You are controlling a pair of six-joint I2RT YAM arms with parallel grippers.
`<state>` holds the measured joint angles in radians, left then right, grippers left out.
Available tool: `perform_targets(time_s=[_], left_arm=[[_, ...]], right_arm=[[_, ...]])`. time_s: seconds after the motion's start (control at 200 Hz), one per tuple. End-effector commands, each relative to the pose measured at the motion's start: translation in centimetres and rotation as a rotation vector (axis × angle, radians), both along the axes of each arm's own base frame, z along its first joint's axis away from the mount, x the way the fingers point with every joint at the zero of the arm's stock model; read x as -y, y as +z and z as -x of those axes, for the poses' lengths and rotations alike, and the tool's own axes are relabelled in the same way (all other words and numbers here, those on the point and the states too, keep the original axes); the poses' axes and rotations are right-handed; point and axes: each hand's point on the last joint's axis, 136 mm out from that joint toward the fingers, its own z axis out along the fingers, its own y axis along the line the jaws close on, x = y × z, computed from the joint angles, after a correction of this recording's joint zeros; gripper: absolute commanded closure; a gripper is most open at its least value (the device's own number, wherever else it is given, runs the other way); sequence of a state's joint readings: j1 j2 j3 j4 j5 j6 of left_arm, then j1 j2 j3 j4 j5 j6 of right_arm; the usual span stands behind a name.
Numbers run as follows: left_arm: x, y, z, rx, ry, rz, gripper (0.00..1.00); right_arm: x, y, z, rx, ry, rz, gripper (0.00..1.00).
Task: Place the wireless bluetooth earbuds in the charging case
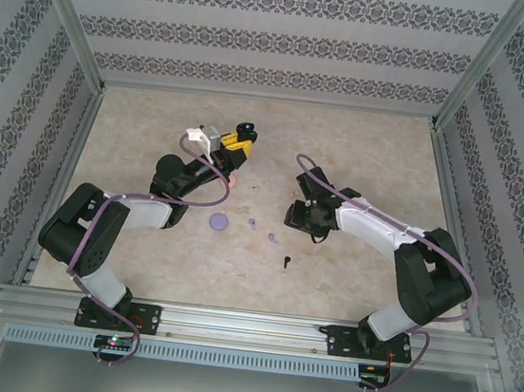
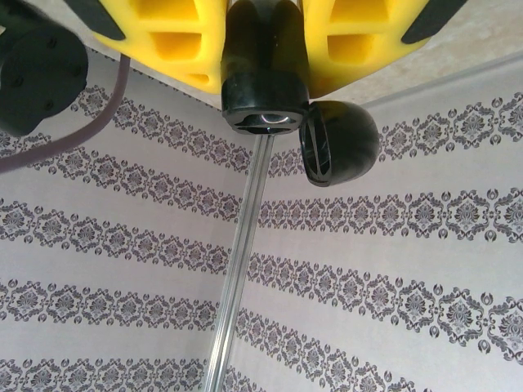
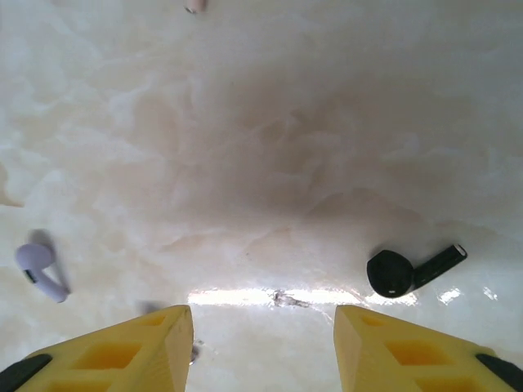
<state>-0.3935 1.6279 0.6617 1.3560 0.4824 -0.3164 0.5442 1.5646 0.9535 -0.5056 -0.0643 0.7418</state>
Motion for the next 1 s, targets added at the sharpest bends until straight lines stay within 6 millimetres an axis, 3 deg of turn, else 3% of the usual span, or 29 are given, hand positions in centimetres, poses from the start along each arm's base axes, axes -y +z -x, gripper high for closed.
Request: perform_targets(time_s=[0.0, 0.24, 0.495, 0.699, 0.994], left_arm=[[0.3, 2.1, 0.7, 0.065, -0.024, 0.037, 1.0], [0.3, 2.5, 0.9, 0.07, -0.024, 0.034, 1.0], [0.3, 2.8, 0.9, 0.072, -0.023, 0.03, 1.0], [0.4, 3.0, 1.0, 0.074, -0.026, 0.033, 1.0], [0.4, 3.2, 1.1, 0.08, -0.027, 0.038, 1.0]], right_arm=[[1.1, 2.2, -1.1, 0.065, 0.042, 0.046, 0.51], [3.8, 0.0, -2.9, 0.035, 0.106, 0.135, 0.51], [2.6, -2.6, -3.7, -0.014, 0.092, 0.08, 0.52], [2.9, -4.2, -2.5, -0.062, 0.078, 0.085, 0.54], [3.6, -4.5, 0.2, -0.089, 0.062, 0.086, 0.55]])
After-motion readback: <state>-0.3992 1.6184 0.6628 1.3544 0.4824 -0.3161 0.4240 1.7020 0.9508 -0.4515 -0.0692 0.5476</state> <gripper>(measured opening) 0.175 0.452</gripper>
